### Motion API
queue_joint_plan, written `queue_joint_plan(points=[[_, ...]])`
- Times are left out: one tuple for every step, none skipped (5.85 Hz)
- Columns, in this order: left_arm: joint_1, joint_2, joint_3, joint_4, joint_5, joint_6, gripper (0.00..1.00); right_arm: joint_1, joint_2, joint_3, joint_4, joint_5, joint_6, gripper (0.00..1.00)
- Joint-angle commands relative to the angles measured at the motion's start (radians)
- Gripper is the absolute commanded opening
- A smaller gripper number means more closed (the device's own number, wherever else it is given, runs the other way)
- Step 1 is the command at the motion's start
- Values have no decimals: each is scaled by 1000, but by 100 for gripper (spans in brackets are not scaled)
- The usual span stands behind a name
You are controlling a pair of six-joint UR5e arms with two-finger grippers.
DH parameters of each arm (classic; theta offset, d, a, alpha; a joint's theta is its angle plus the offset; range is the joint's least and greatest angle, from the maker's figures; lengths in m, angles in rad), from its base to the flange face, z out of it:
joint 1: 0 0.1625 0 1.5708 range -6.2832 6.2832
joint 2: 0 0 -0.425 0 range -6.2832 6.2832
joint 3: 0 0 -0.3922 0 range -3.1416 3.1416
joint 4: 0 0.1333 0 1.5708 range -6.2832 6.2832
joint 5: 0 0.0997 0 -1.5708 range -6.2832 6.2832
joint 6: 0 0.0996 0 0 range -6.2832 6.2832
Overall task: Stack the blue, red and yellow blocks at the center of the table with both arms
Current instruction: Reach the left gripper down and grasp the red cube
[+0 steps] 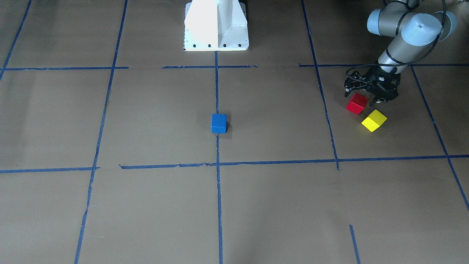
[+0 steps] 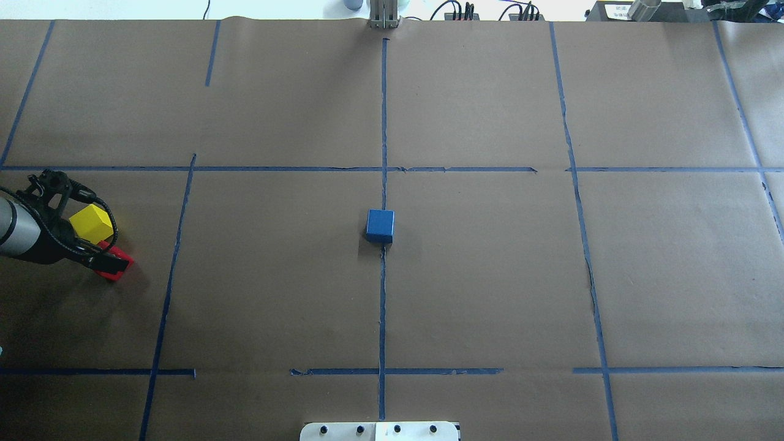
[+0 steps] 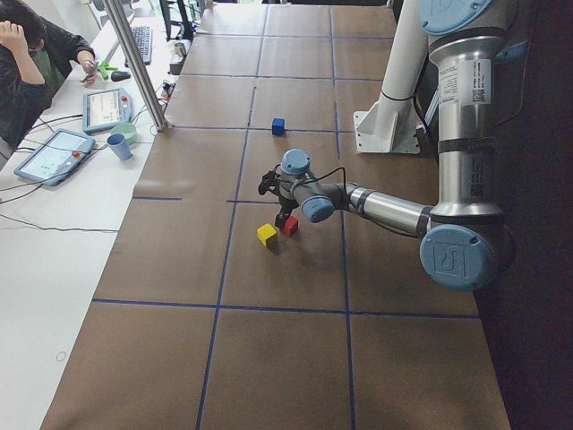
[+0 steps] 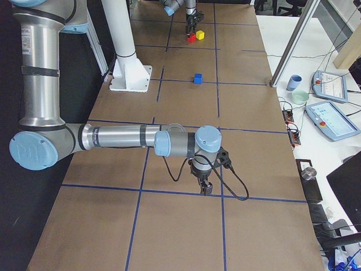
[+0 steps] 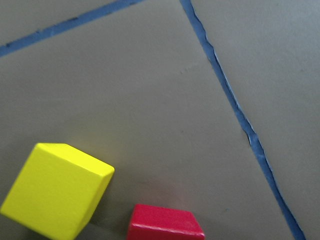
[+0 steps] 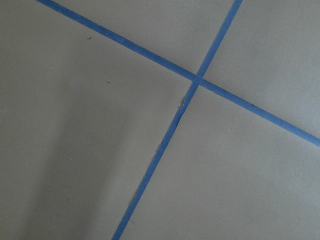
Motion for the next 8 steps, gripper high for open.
queue_joint_plan(points=[[8,-2,13,4,1,-3,100,-1,0,-8,0,0,0,100],[10,-3,14,4,1,-5,97,-1,2,-8,0,0,0,100],[10,-10,28,5,-1,-5,66,-1,7,-16,0,0,0,100],[10,-28,49,5,-1,-6,42,-1,8,-23,0,0,-2,100],[10,-32,49,4,-1,-2,16,-1,8,-24,0,2,0,100],[8,-44,30,7,-10,-3,3,-1,8,-24,0,0,0,100],[1,-70,-28,99,-11,-6,2,-1,8,-24,0,0,-2,100],[-1,-163,-114,308,-5,-38,2,-1,7,-28,0,0,0,100]])
